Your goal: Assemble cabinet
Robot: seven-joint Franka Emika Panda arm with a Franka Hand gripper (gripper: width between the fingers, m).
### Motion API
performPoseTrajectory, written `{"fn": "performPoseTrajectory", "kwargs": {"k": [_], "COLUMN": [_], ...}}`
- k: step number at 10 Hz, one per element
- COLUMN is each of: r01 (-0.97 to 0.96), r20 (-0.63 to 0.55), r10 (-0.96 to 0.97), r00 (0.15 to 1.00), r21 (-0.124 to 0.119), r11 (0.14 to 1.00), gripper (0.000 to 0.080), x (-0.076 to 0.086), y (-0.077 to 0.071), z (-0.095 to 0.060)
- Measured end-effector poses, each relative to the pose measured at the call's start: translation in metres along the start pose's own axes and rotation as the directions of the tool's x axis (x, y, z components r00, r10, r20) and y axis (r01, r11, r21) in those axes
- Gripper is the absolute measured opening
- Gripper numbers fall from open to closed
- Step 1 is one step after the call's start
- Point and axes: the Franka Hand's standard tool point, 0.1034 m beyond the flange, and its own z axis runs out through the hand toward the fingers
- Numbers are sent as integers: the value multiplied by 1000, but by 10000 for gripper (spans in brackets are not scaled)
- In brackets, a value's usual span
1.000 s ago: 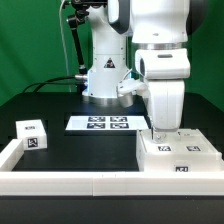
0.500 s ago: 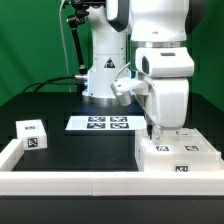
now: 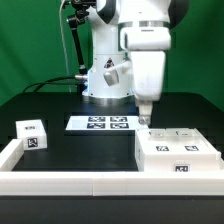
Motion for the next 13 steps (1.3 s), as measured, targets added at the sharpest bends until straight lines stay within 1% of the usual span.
{"fn": "performPoseTrajectory", "kwargs": {"k": [1, 2, 3, 4, 6, 8, 9, 10, 11, 12, 13], "r01": [-132, -211, -231, -222, -240, -255, -332, -499, -612, -667, -706], "r20": [-22, -51, -78, -92, -87, -87, -95, -132, -144, -143, -144], "r10": [131, 209, 227, 216, 235, 251, 327, 490, 603, 659, 698], "r00": [991, 977, 971, 972, 968, 964, 940, 862, 785, 739, 701], "r21": [-23, -40, -50, -54, -51, -49, -49, -49, -31, -17, -9], "r11": [991, 977, 972, 974, 969, 966, 942, 865, 790, 745, 708], "gripper": [783, 795, 795, 797, 797, 797, 797, 797, 797, 797, 797], "x": [9, 24, 39, 41, 39, 38, 32, 29, 29, 28, 27], "y": [-17, -30, -40, -49, -45, -45, -42, -42, -47, -50, -50], "z": [-4, -6, -5, -1, -2, -2, -2, -4, -2, 0, 0]}}
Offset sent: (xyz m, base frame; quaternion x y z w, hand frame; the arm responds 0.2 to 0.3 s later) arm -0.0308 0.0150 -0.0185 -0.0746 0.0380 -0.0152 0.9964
